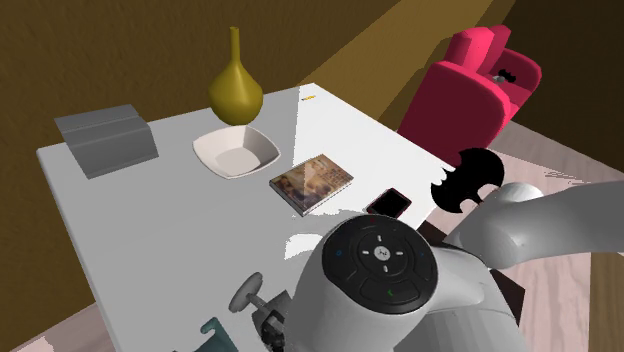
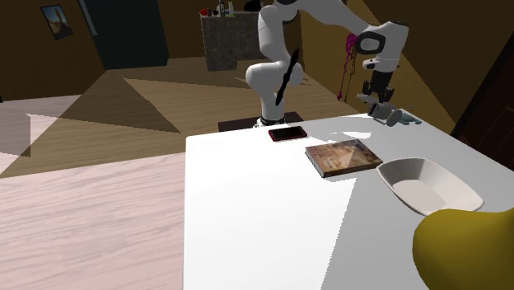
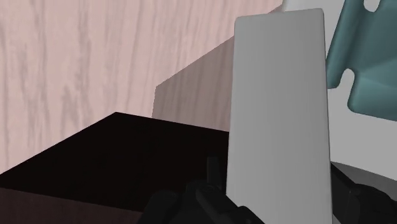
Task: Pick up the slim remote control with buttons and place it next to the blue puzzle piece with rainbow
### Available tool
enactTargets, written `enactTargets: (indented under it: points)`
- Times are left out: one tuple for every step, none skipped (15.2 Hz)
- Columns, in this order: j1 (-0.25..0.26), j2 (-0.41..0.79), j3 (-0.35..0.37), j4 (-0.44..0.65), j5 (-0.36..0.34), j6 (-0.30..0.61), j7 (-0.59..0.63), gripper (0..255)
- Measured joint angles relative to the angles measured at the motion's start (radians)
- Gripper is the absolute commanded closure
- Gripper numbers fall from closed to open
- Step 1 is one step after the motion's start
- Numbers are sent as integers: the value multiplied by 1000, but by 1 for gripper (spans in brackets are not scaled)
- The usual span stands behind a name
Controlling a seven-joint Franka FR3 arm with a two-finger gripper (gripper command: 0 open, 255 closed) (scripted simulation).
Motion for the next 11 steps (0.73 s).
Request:
enactTargets:
  points:
    - [-11, 5, 13, 1, 1, 7, -4, 255]
    - [-14, 6, 16, -1, 6, 9, -6, 255]
    - [-11, 3, 12, -4, 12, 7, -4, 255]
    - [-17, 3, 17, -2, 16, 5, -5, 255]
    - [-18, 1, 19, -3, 19, 5, -7, 255]
    - [-18, -1, 15, -3, 28, 0, -11, 255]
    - [-27, -2, 22, 2, 30, -3, -11, 0]
    - [-30, -4, 27, 6, 22, -9, -7, 0]
    - [-30, -6, 24, -1, 15, -13, -5, 0]
    - [-33, -6, 24, -2, 9, -15, -5, 0]
    - [-35, -6, 24, -3, 7, -16, -4, 0]
